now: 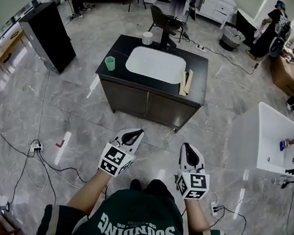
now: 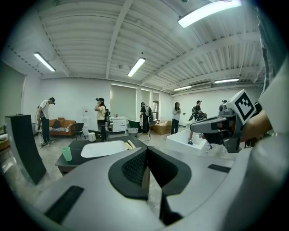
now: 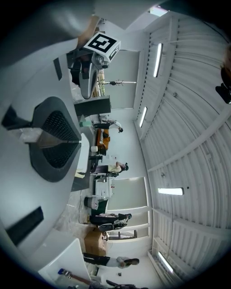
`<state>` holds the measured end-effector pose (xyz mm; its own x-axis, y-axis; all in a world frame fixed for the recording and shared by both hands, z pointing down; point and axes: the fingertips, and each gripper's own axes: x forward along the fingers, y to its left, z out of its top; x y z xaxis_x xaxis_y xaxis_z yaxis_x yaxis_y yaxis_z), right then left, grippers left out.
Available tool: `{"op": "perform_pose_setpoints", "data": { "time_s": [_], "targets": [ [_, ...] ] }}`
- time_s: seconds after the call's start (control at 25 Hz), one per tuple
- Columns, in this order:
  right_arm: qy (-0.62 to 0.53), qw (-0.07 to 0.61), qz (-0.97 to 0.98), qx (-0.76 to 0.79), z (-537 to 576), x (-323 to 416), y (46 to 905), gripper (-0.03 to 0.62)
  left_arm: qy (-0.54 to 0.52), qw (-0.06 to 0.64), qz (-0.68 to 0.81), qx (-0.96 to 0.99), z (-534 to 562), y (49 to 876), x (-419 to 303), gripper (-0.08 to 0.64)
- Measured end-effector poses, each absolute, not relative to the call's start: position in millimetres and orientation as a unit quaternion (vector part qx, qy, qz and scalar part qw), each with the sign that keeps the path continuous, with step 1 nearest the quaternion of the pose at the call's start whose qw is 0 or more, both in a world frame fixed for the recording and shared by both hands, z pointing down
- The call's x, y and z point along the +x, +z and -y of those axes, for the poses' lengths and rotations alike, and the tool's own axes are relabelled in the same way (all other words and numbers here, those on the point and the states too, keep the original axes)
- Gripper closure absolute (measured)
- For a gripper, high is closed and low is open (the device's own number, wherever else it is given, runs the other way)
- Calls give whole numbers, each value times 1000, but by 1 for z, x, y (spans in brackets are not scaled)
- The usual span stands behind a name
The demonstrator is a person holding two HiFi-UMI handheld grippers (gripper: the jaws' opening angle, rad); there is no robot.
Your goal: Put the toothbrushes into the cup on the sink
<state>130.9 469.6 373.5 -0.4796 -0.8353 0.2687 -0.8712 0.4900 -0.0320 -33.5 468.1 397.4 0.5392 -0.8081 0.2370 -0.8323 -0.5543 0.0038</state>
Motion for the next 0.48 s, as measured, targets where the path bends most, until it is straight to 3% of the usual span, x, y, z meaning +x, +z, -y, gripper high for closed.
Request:
{"op": "perform_pose_setpoints", "data": {
  "time_s": [0.48],
  "targets": [
    [99, 105, 848, 509, -433, 136, 389, 549, 112, 67, 460, 878, -426, 409, -36, 549]
  ]
}}
